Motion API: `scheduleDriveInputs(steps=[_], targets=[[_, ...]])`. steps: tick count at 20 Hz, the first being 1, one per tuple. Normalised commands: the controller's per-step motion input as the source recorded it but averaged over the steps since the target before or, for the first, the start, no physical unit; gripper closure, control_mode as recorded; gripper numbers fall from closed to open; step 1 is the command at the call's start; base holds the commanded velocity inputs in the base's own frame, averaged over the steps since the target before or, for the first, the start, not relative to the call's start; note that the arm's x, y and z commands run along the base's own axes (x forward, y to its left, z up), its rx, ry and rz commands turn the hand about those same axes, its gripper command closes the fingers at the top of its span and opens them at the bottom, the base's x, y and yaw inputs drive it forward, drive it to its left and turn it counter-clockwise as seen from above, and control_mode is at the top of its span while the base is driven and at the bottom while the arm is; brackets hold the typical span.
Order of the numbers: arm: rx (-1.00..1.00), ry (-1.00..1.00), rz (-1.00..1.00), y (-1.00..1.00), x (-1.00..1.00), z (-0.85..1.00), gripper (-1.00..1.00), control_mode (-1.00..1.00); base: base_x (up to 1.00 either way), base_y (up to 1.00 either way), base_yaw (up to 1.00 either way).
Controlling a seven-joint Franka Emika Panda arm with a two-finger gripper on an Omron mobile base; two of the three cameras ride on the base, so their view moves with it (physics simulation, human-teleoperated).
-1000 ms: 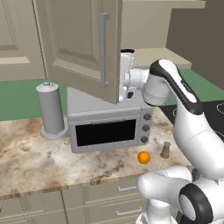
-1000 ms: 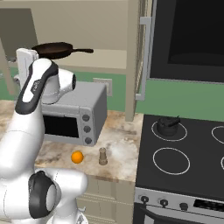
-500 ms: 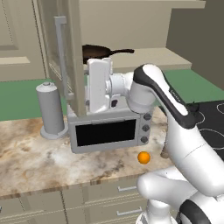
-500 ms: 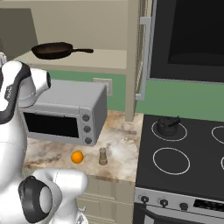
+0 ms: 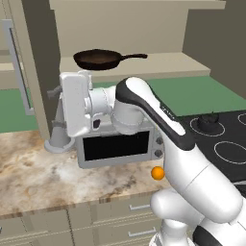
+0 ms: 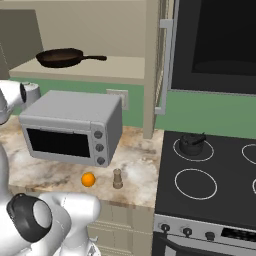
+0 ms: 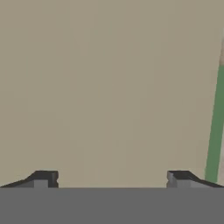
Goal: Pick the pan from the cabinet and place it on the stove. Then turn on the stove burner for the pan.
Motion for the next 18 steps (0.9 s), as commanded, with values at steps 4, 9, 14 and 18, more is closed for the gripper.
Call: scheduleDriveInputs(steps=[4,9,14,18], targets=[[0.0,-0.01,0.05,0.08,-0.14,0.0,-1.0,-1.0,0.0,0.0,0.0],[-0.08,-0.31,0.12,-0.29,0.0,-0.02,-1.0,-1.0,0.0,0.0,0.0],[-0.21,-0.51,0.03,-0.47,-0.08,0.01,-1.0,-1.0,0.0,0.0,0.0],[-0.22,-0.51,0.0,-0.48,-0.12,0.08,-1.0,-1.0,0.0,0.0,0.0]])
